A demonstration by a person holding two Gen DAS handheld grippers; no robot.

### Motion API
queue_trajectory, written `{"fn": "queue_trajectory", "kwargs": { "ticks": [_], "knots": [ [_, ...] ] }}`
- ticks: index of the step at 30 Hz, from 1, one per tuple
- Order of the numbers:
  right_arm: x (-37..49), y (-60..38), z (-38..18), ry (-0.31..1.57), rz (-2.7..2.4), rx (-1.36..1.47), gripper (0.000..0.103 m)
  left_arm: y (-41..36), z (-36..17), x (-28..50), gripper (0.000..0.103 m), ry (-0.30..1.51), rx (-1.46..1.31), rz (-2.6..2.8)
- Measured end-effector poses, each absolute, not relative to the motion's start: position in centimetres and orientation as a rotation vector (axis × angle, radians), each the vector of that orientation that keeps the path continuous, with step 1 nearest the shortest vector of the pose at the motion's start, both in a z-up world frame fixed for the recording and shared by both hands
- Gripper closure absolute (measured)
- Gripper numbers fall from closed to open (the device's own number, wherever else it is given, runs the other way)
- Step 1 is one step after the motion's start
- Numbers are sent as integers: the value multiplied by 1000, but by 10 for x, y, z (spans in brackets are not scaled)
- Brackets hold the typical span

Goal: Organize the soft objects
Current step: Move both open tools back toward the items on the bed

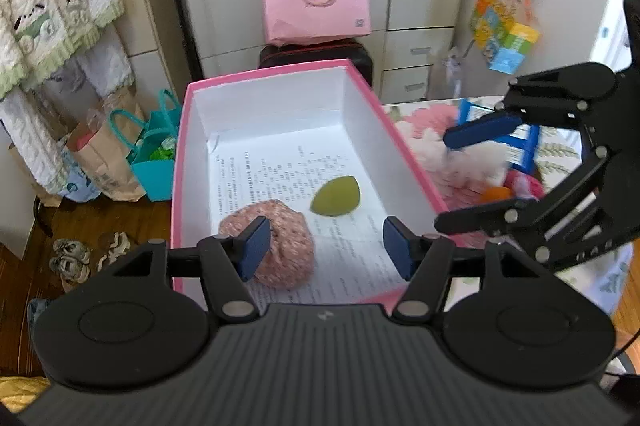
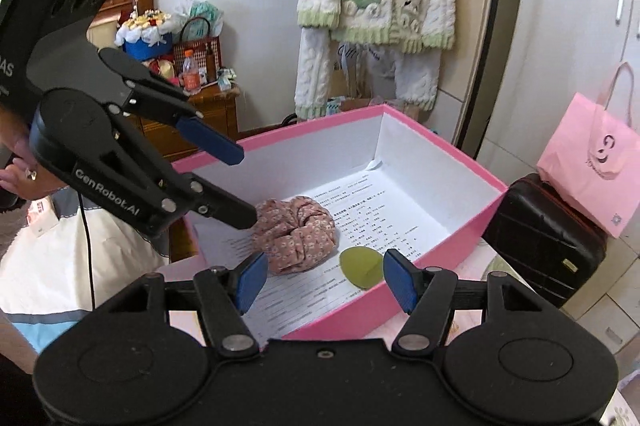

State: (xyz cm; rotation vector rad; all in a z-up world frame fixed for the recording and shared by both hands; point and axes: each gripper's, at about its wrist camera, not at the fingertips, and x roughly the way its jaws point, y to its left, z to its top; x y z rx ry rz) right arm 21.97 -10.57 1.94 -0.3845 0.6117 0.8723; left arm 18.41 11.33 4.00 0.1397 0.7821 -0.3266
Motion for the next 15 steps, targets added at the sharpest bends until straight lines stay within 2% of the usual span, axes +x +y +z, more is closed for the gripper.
{"fn": "queue_trajectory", "kwargs": {
  "ticks": [12, 15],
  "knots": [
    [148, -142, 44, 560, 766, -357, 33, 90, 62, 109, 39, 713, 216, -440],
    [130, -154, 44, 569, 747, -340, 32, 83, 65, 94, 34, 698, 248, -453]
  ]
}}
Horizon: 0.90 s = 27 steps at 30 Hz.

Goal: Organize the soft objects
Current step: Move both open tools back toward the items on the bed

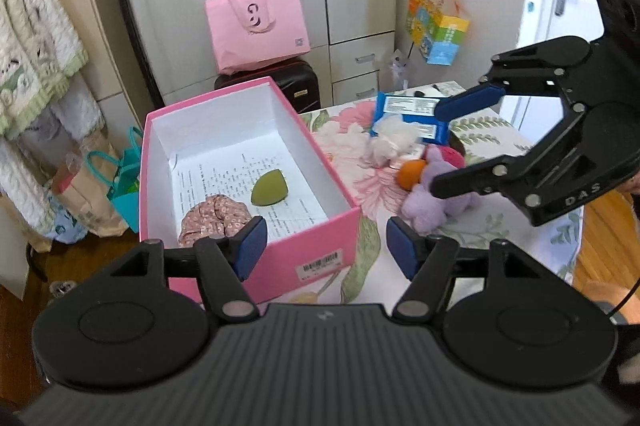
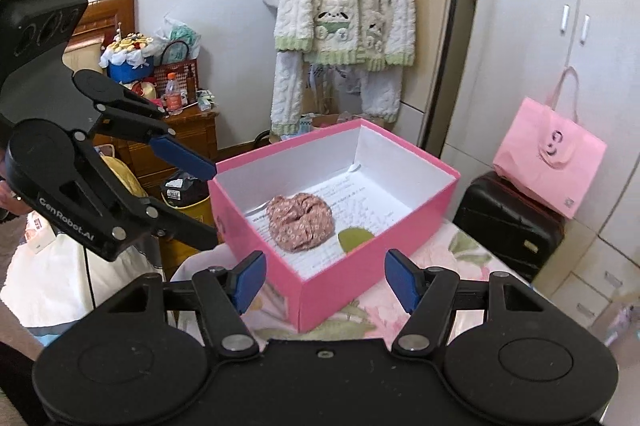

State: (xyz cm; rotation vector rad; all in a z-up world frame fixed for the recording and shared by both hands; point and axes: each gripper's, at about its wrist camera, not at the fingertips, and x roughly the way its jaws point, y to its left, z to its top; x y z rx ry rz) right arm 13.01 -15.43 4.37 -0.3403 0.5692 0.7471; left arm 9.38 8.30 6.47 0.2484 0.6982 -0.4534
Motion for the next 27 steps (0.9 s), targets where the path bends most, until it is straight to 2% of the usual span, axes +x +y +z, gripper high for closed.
{"fn": "queue_trajectory", "kwargs": {
  "ticks": [1, 15, 21, 27],
  "knots": [
    [124, -159, 43, 570, 743, -339, 31, 80, 65, 89, 31, 689, 260, -454],
    [62, -230, 10, 606, 622, -294, 23, 23, 46, 43, 19, 665, 369, -586],
    [58, -247, -17, 631, 589, -289, 20, -3, 33, 47, 18, 667, 340, -633],
    [68, -252, -44, 604, 564, -329, 20, -23, 14, 73, 18, 765, 266, -700]
  ]
}}
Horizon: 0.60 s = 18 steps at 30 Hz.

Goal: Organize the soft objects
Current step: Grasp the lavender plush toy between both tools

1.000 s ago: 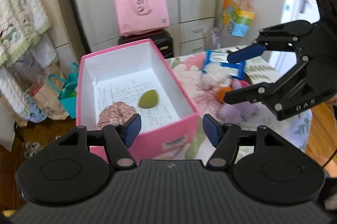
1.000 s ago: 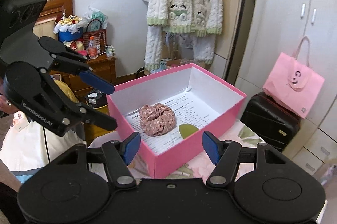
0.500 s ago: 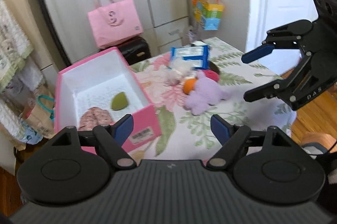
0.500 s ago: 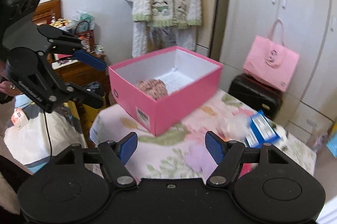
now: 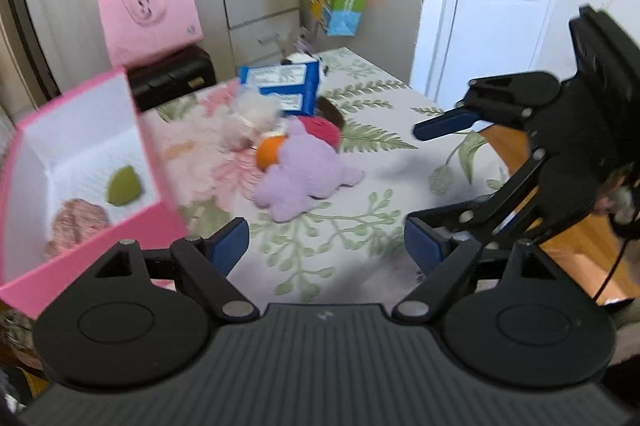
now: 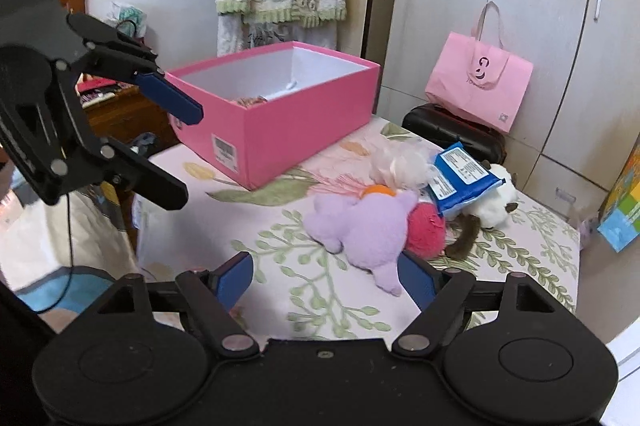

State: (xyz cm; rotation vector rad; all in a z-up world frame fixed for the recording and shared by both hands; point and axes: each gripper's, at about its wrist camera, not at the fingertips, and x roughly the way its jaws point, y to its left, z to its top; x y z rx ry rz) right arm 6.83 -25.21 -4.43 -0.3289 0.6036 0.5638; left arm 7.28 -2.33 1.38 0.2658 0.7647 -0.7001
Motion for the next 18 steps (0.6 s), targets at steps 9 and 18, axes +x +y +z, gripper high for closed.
{"fn": "queue_trajectory", "kwargs": {
  "ticks": [9, 18],
  "knots": [
    [122, -267, -92, 553, 633, -235, 18, -49, -34, 113, 20, 788, 96, -668],
    [144, -252, -121, 506, 595, -272, 18, -62, -72, 144, 21, 768, -20, -513]
  ]
}}
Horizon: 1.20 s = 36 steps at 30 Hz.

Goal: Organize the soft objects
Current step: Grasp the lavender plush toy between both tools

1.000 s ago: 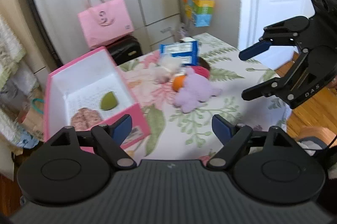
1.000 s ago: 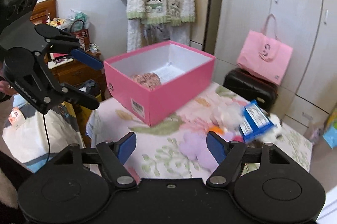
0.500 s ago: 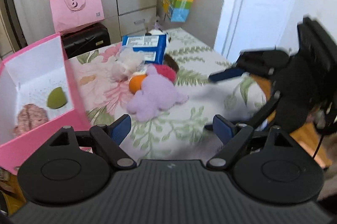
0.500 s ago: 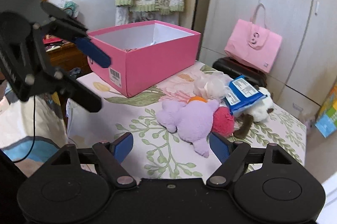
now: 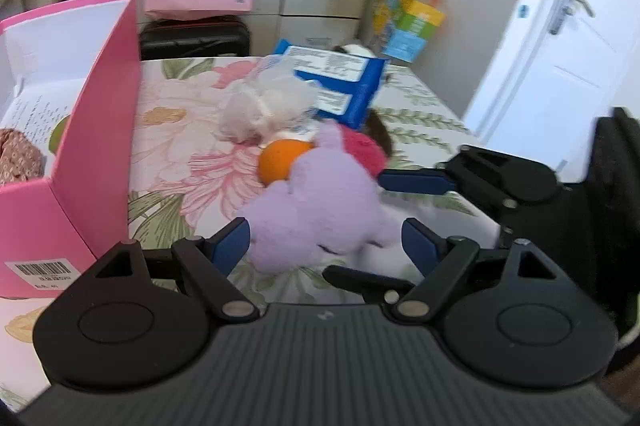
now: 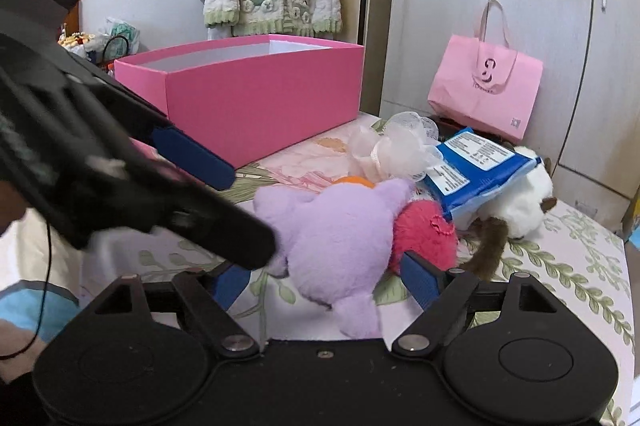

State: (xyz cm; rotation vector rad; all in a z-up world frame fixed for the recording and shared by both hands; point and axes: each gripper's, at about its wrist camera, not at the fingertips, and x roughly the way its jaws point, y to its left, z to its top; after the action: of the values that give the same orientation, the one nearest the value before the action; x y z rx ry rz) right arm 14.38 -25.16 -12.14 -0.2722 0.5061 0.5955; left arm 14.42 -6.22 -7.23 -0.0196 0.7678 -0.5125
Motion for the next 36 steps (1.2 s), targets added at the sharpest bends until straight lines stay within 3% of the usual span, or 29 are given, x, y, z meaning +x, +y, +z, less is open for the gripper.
{"fn": "queue_trajectory", "kwargs": {
  "ticks": [9, 12, 19, 36],
  "knots": [
    [143, -230, -136, 466, 522, -311, 17, -64, -97, 153, 22, 737, -102, -407],
    [147, -228, -139, 478, 504, -279, 17, -65, -103, 152, 32, 746, -106, -414],
    [148, -234, -145, 502, 437, -160, 19, -68, -109, 143, 44, 675, -95, -396],
    [122, -231, -134, 512, 393, -157, 21, -66, -99, 123, 43, 688, -102, -465]
  ]
}}
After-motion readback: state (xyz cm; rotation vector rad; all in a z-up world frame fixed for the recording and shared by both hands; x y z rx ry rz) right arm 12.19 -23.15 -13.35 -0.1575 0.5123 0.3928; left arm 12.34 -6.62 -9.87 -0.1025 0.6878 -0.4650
